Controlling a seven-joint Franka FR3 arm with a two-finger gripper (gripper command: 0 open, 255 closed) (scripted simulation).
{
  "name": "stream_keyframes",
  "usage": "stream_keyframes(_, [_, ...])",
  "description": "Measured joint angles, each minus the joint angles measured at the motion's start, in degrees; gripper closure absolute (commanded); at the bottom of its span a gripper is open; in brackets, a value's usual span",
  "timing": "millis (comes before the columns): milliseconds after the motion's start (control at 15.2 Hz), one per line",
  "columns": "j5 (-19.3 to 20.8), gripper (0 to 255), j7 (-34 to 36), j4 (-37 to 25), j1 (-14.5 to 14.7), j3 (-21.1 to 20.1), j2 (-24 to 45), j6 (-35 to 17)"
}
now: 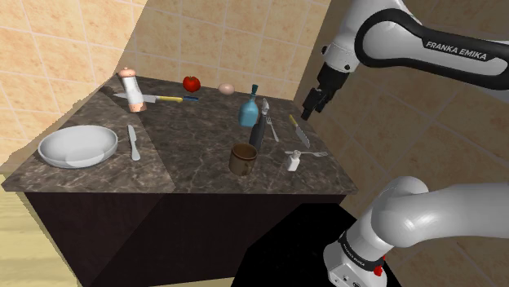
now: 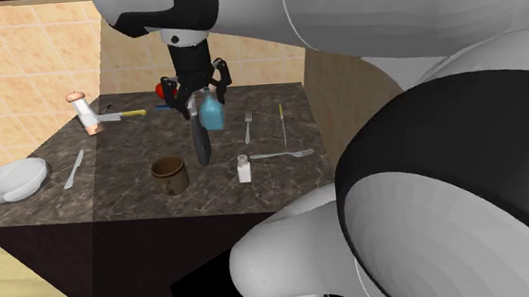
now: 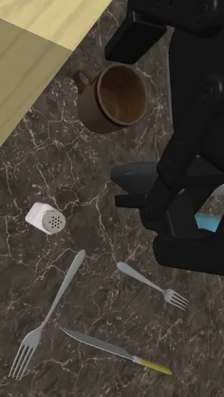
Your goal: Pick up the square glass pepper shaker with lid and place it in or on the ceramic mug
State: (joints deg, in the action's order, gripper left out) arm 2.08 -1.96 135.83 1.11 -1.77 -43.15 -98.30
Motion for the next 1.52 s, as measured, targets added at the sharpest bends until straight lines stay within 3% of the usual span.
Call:
stream_keyframes(330, [1.1, 0, -3.3, 3.9, -0.4, 2.4, 1.3, -4.0])
stream_keyframes(1056, [4.9, 0, -14.5, 14.0, -2.0, 10.6, 12.4, -20.9])
stream_keyframes(1518, [5.9, 0, -16.5, 17.6, -2.5, 12.4, 16.6, -28.2])
